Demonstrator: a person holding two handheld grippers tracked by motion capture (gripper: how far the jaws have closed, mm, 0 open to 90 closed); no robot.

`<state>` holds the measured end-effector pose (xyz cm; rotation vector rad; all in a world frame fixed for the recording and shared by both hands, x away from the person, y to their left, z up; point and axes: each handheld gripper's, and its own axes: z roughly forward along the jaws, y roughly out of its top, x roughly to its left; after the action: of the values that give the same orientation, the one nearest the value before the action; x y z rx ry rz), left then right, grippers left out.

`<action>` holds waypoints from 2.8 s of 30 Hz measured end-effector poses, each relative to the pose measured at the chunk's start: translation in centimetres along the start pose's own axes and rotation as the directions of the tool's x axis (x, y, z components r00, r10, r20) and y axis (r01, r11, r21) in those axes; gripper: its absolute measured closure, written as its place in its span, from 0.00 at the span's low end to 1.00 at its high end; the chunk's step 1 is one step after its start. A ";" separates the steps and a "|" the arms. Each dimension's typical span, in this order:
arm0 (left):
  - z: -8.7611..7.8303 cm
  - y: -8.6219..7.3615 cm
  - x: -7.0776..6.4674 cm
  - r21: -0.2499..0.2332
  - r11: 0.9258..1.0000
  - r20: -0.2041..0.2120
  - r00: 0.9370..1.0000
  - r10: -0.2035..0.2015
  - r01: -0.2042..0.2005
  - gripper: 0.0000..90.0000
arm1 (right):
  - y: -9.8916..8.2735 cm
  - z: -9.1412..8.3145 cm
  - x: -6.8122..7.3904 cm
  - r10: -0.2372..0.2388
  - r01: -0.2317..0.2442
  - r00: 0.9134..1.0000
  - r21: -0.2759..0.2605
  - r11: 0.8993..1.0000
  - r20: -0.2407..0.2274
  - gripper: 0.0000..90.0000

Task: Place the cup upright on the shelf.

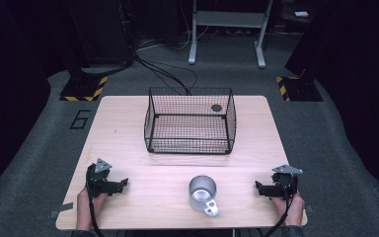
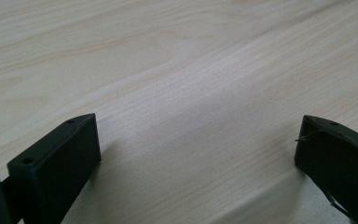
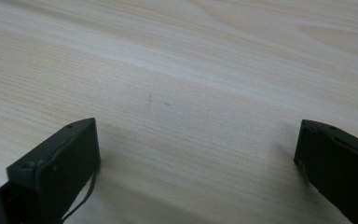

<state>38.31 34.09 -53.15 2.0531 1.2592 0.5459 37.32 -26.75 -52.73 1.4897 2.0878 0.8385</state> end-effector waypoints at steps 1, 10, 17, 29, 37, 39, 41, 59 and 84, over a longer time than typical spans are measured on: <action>0.0 0.0 0.0 -0.002 1.000 -0.003 1.000 -0.002 0.002 0.00 | 0.0 0.0 0.0 0.006 -0.006 1.000 0.001 1.000 0.000 0.00; 0.0 0.0 0.0 0.001 1.000 0.000 1.000 -0.002 0.002 0.00 | 0.2 -1.7 1.0 0.061 -0.063 0.996 -0.032 0.998 -0.059 0.00; 0.1 0.0 0.0 -0.008 1.000 -0.003 1.000 -0.004 0.004 0.00 | 2.0 -3.5 2.6 0.021 -0.029 0.995 -0.072 0.997 -0.101 0.00; 0.1 -0.1 -0.1 -0.010 1.000 -0.004 1.000 -0.004 0.004 0.00 | 4.6 -6.4 5.8 -0.035 0.016 0.985 -0.110 0.994 -0.171 0.00; 0.0 -0.1 -0.1 -0.010 1.000 -0.004 1.000 -0.005 0.005 0.00 | 6.1 -7.5 8.7 -0.103 0.068 0.960 -0.141 0.988 -0.261 0.00; 0.0 -0.1 -0.1 -0.010 1.000 -0.004 1.000 -0.005 0.005 0.00 | 6.4 -7.6 9.6 -0.116 0.076 0.950 -0.146 0.986 -0.290 0.00; 0.0 -0.1 -0.1 -0.009 1.000 -0.004 1.000 -0.005 0.005 0.00 | 6.6 -7.7 10.5 -0.133 0.089 0.940 -0.153 0.984 -0.313 0.00; 0.1 -0.1 -0.1 -0.010 1.000 -0.005 1.000 -0.006 0.006 0.00 | 7.6 -6.6 17.0 -0.271 0.242 0.852 -0.122 0.963 -0.447 0.00; 0.1 -0.1 -0.1 -0.010 1.000 -0.004 1.000 -0.006 0.005 0.00 | 7.5 -3.7 20.2 -0.327 0.346 0.844 -0.032 0.938 -0.425 0.03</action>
<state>38.27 34.04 -53.23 2.0409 1.2618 0.5528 33.42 -6.71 -44.94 0.9641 2.6010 1.0490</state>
